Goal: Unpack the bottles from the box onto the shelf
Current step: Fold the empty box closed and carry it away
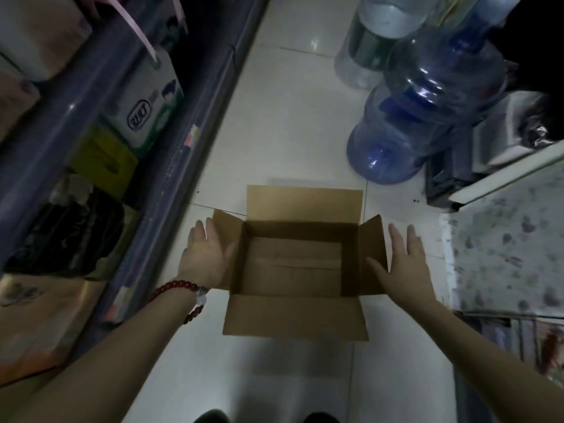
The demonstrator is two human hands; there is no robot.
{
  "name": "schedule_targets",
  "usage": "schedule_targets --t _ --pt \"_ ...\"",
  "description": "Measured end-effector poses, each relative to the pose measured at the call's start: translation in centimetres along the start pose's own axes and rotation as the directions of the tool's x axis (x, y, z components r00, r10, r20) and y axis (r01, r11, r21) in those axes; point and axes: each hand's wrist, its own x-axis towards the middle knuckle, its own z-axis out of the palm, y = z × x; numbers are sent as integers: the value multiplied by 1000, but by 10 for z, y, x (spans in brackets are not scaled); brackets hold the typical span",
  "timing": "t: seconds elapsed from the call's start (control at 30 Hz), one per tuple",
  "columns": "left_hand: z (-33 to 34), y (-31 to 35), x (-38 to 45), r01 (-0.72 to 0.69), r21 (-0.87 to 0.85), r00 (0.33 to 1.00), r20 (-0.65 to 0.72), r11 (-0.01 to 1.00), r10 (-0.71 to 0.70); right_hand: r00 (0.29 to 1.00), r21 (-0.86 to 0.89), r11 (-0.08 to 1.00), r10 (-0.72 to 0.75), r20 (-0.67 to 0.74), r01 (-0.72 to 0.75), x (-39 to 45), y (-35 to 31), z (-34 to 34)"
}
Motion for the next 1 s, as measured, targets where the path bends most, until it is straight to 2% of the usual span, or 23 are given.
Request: schedule_targets --t 0.13,0.23,0.3,0.4,0.53,0.77,0.9,1.0 --pt "17 4 12 -14 -197 1000 5 980 15 999 183 982 52 5 -52 16 2 23" --pt "22 11 8 -116 -293 990 -114 949 86 999 390 919 -50 -15 52 15 -11 33" --pt "26 17 1 -224 -345 970 -166 911 175 991 456 880 -131 -36 133 12 -24 41" --pt "33 25 -6 -347 -430 935 -92 833 342 979 429 885 -204 10 180 11 -36 57" --pt "49 34 -7 -362 -490 893 64 793 446 961 388 893 -270 58 227 18 -38 76" --pt "77 37 10 -250 -548 927 103 798 361 930 118 924 -368 17 363 39 -19 107" --pt "85 34 23 -257 -531 925 107 807 365 926 147 914 -375 -50 378 48 -14 107" --pt "82 34 28 -278 -520 917 106 808 384 896 207 874 -407 -181 439 57 -14 90"
